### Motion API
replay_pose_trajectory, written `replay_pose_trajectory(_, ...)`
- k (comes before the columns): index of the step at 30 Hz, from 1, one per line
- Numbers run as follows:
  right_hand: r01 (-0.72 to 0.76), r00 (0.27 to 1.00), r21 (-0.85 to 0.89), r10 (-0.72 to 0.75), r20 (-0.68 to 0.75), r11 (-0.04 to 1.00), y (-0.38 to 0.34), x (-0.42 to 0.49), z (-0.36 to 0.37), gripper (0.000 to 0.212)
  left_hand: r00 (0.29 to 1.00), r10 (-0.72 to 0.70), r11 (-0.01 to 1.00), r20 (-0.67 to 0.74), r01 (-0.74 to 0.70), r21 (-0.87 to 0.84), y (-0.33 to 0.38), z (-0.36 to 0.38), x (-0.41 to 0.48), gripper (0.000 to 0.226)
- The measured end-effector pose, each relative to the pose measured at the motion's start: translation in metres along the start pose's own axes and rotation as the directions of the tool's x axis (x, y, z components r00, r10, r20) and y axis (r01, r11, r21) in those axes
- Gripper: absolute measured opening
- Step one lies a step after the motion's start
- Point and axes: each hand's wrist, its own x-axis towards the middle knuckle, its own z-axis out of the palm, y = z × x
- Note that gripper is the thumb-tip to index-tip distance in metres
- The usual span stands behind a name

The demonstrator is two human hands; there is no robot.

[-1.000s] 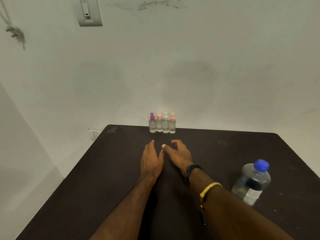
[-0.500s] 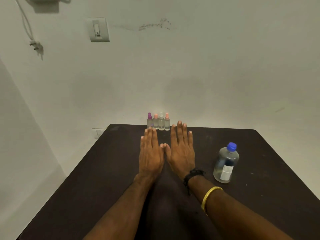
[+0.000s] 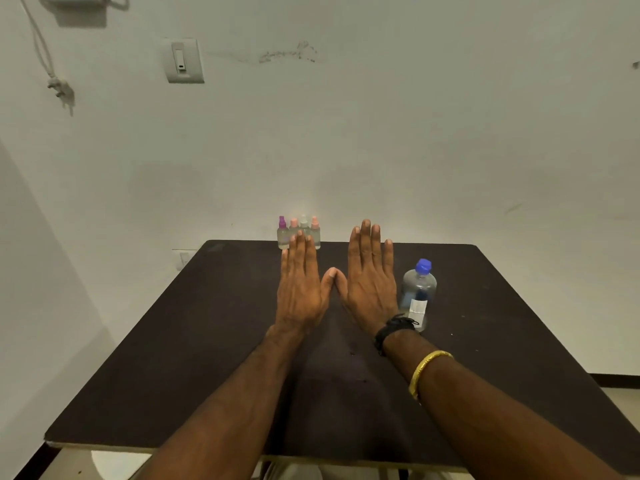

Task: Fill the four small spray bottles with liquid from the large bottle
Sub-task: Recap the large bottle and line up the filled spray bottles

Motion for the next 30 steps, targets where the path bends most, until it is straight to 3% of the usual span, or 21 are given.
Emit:
replay_pose_trajectory(5,-0.12,0.993,-0.014,0.12,-0.012,0.993,0.02,-0.005,-0.01,0.079,0.994,-0.043,0.985,0.096,0.058,-0.162,0.025,0.002,0.007,0.08)
replay_pose_trajectory(7,-0.183,0.983,0.014,0.183,-0.014,0.983,0.027,-0.007,-0.016,0.078,0.978,-0.101,0.941,0.182,0.153,-0.302,0.041,0.004,0.011,0.076)
replay_pose_trajectory(10,-0.278,0.96,0.075,0.279,-0.004,0.958,0.041,-0.011,-0.025,0.077,0.928,-0.236,0.78,0.288,0.358,-0.513,0.069,0.01,0.018,0.059)
replay_pose_trajectory(12,-0.36,0.929,0.189,0.369,-0.013,0.914,0.052,-0.017,-0.03,0.076,0.871,-0.345,0.62,0.349,0.491,-0.612,0.087,0.016,0.022,0.054)
replay_pose_trajectory(16,-0.482,0.845,0.477,0.534,0.029,0.735,0.068,-0.032,-0.036,0.076,0.742,-0.46,0.311,0.488,0.649,-0.694,0.114,0.036,0.025,0.045)
replay_pose_trajectory(19,-0.543,0.798,0.541,0.596,0.095,0.642,0.076,-0.044,-0.038,0.071,0.67,-0.49,0.213,0.558,0.712,-0.669,0.127,0.053,0.021,0.041)
replay_pose_trajectory(22,-0.585,0.773,0.544,0.616,0.152,0.601,0.08,-0.057,-0.037,0.071,0.612,-0.498,0.114,0.614,0.748,-0.654,0.133,0.066,0.013,0.015)
replay_pose_trajectory(27,-0.671,0.714,0.537,0.642,0.28,0.512,0.088,-0.078,-0.025,0.071,0.589,-0.494,0.126,0.64,0.777,-0.617,0.144,0.079,-0.001,0.022)
replay_pose_trajectory(30,-0.648,0.727,0.58,0.629,0.276,0.494,0.092,-0.09,-0.016,0.044,0.59,-0.513,0.181,0.624,0.784,-0.594,0.151,0.077,-0.007,0.026)
